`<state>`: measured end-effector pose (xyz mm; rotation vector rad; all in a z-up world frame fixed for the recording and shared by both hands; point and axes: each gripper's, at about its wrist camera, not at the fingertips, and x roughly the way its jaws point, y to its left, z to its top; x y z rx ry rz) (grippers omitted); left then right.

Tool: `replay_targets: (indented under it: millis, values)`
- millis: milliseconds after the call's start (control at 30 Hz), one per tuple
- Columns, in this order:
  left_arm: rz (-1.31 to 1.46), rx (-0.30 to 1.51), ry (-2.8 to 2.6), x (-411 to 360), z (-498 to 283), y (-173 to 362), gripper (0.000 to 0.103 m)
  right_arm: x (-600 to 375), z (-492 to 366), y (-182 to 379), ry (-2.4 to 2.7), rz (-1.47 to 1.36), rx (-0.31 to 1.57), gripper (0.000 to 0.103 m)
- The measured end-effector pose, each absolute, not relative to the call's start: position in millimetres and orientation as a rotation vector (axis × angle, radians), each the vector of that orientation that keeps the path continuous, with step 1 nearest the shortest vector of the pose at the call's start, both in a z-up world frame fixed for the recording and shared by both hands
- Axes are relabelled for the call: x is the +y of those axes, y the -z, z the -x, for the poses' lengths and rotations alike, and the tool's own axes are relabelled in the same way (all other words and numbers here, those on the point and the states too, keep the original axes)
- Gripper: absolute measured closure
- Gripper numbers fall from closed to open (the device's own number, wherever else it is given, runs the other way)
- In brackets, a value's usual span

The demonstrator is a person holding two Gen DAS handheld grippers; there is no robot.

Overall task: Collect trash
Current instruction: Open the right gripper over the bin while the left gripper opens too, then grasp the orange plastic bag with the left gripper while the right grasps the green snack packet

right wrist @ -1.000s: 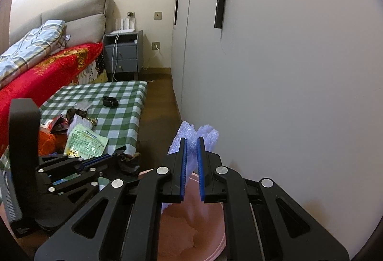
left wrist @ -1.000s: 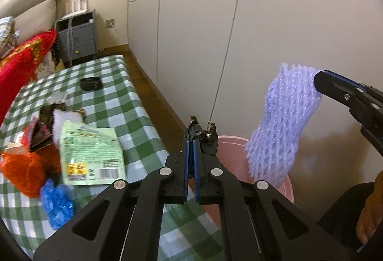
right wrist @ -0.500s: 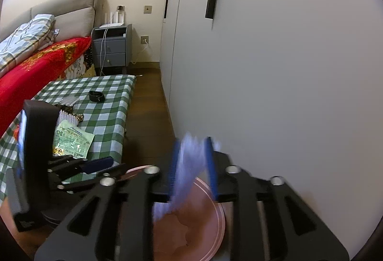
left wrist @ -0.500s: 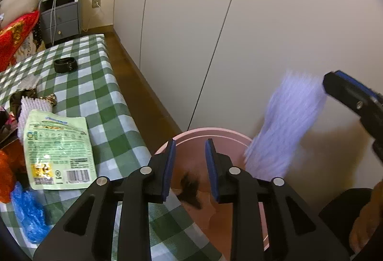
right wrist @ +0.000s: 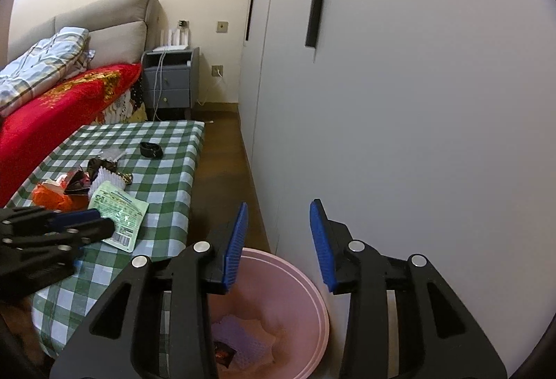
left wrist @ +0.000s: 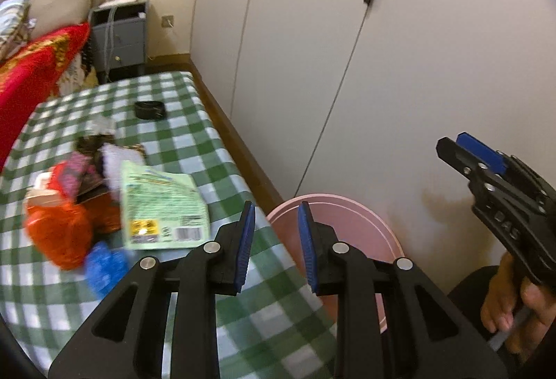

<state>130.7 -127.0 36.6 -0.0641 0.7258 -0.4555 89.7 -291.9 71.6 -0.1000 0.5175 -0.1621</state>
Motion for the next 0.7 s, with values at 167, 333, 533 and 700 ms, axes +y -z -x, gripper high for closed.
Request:
replay_targets:
  millis: [167, 333, 533, 700]
  values:
    - [0.068, 0.689, 0.402, -93, -109, -50, 0.078, -281, -80, -80, 0.095, 0.094, 0.496, 0.065]
    - [0.069, 0.675, 0.343, -58, -102, -58, 0.078, -264, -80, -89, 0.027, 0.057, 0.474, 0.065]
    - [0.114, 0.651, 0.227, -6, -112, -54, 0.077, -234, -103, -91, -0.06, 0.006, 0.474, 0.065]
    - [0.187, 0.668, 0.113, 28, -122, -24, 0.077, -199, -128, -72, -0.142, 0.002, 0.51, 0.065]
